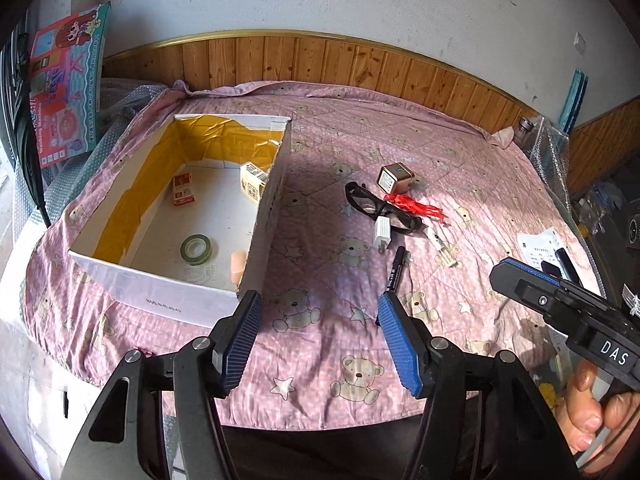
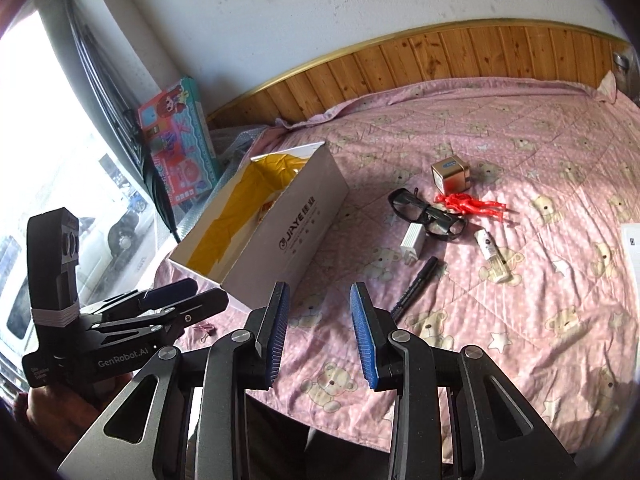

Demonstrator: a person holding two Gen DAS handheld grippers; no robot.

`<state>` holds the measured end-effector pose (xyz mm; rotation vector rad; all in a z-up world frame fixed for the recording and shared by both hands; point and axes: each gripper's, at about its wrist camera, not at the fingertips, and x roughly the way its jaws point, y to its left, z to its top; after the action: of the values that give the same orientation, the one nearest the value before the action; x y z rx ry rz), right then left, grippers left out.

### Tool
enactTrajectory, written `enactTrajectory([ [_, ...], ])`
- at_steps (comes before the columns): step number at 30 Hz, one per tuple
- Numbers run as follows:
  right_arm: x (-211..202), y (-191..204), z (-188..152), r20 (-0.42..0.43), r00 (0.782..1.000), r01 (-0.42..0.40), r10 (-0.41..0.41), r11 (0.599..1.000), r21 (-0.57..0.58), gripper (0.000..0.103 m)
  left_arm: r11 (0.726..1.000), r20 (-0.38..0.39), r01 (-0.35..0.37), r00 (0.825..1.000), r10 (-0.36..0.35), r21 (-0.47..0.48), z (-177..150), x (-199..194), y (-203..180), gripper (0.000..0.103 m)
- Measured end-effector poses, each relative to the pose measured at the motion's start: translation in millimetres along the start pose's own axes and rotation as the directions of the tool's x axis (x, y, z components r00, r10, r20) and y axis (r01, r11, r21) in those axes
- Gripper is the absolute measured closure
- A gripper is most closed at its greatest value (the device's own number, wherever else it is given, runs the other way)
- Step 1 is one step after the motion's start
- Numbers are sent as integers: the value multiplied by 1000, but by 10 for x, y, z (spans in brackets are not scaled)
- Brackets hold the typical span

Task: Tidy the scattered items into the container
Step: 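Withdraw both open tools from the box back toward the remaining items, then grasp the black marker with the left tool while the right grasps the perfume bottle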

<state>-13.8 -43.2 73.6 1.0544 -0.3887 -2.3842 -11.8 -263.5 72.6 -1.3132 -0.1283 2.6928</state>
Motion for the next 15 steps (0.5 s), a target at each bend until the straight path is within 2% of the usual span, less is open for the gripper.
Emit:
enactTrajectory([
  [8, 113, -558, -190, -50, 999, 9, -2, 988, 152, 68, 998, -103, 42, 994, -36, 57, -160, 431, -323, 41],
  [15, 354, -855, -243, -108, 994, 46, -23, 975, 216, 68, 997, -200, 72, 978, -65, 23, -190, 899, -303, 41],
])
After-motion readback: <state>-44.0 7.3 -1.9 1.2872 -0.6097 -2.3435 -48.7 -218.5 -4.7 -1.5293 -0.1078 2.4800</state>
